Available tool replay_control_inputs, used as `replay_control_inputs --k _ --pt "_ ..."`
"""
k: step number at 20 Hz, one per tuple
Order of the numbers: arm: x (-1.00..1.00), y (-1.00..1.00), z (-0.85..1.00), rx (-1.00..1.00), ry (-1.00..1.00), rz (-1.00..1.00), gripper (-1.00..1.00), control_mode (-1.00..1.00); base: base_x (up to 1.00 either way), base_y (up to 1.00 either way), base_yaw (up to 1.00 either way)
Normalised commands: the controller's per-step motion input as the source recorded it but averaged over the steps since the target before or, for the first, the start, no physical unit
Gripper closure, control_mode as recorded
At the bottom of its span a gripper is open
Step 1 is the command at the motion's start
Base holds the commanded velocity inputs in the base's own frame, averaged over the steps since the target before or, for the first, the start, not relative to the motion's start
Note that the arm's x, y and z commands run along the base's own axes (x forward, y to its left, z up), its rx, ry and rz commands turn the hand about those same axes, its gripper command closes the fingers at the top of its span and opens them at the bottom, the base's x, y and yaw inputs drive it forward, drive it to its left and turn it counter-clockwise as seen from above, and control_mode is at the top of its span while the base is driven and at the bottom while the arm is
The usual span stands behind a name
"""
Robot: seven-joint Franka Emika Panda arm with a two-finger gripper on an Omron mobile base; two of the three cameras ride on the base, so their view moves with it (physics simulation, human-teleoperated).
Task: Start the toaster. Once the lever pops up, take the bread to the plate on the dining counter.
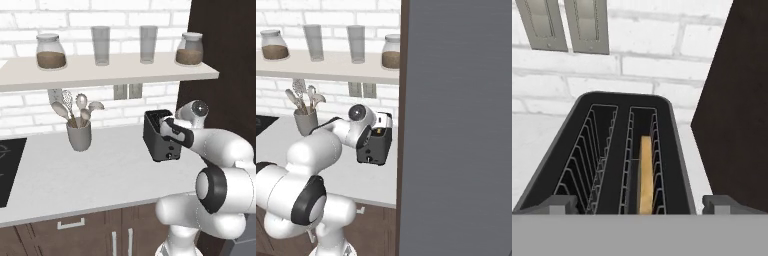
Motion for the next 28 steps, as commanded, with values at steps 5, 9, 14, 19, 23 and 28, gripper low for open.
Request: replay_control_inputs --k 5,9,14,19,23,28 --pt "0.00 -0.18 0.00 0.09 0.00 0.00 -1.00 -1.00 0.00 0.00 0.00" --pt "0.01 -0.01 0.03 0.03 0.06 0.00 -1.00 -1.00 0.00 0.00 0.00" --pt "0.03 0.00 0.09 0.02 0.10 0.00 -1.00 -1.00 0.00 0.00 0.00" --pt "0.02 0.00 0.07 0.02 0.05 -0.01 -1.00 -1.00 0.00 0.00 0.00" --pt "0.00 0.00 0.00 0.00 0.00 0.00 -1.00 -1.00 0.00 0.00 0.00" --pt "0.00 0.00 0.00 0.00 0.00 0.00 -1.00 -1.00 0.00 0.00 0.00"
